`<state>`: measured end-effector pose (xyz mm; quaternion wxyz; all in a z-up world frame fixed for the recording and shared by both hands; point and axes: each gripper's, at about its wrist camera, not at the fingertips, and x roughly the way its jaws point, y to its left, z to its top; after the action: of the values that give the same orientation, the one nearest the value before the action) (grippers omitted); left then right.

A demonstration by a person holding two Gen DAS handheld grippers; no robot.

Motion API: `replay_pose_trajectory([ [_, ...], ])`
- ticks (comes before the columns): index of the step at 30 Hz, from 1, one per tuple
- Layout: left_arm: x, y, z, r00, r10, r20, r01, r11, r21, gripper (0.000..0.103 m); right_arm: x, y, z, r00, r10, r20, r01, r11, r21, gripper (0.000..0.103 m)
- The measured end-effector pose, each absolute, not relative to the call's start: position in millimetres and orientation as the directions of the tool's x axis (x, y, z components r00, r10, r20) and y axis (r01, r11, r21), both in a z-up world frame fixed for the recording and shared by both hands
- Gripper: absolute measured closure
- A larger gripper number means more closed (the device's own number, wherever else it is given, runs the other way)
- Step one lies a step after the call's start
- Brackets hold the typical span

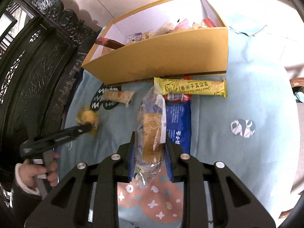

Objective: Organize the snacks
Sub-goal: 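Grasp the yellow cake pack with the left gripper while the right grasps a clear bread bag, then carry both packs into the yellow box and open both grippers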

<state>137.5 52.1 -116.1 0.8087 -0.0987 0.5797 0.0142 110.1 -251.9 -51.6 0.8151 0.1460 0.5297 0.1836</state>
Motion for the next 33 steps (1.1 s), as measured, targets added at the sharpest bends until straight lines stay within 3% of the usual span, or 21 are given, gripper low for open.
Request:
replay_pose_trajectory([
  [7, 153.1, 25.2, -142.7, 0.295, 0.012, -0.955, -0.076, 0.997, -0.011, 0.031, 101.6, -256.6, -48.0, 0.379, 0.444, -0.812, -0.141, 0.895, 0.424, 0.077],
  [10, 160.1, 21.5, -155.2, 0.267, 0.030, -0.963, -0.071, 0.997, 0.011, 0.032, 102.1, -260.0, -51.8, 0.375, 0.439, -0.816, -0.125, 0.897, 0.425, 0.076],
  [12, 160.8, 23.4, -152.6, 0.284, -0.003, -0.959, -0.087, 0.996, -0.028, 0.058, 102.7, -259.5, -53.1, 0.371, 0.441, -0.817, -0.126, 0.896, 0.426, 0.077],
  [13, 161.0, 21.0, -149.7, 0.285, 0.015, -0.958, -0.074, 0.997, -0.006, 0.088, 103.1, -259.0, -53.1, 0.371, 0.443, -0.816, -0.128, 0.895, 0.428, 0.077],
  [15, 157.8, 16.2, -143.3, 0.293, 0.048, -0.955, -0.050, 0.998, 0.035, 0.091, 105.6, -256.8, -52.5, 0.370, 0.446, -0.815, -0.130, 0.894, 0.429, 0.076],
  [25, 122.8, 24.5, -84.1, 0.396, -0.099, -0.913, -0.065, 0.989, -0.135, 0.092, 115.7, -246.2, -38.7, 0.375, 0.482, -0.792, -0.185, 0.876, 0.445, 0.076],
  [33, 119.5, 18.0, -33.7, 0.462, -0.114, -0.880, -0.009, 0.991, -0.133, 0.092, 115.8, -248.7, -19.0, 0.404, 0.504, -0.763, -0.220, 0.864, 0.454, 0.076],
])
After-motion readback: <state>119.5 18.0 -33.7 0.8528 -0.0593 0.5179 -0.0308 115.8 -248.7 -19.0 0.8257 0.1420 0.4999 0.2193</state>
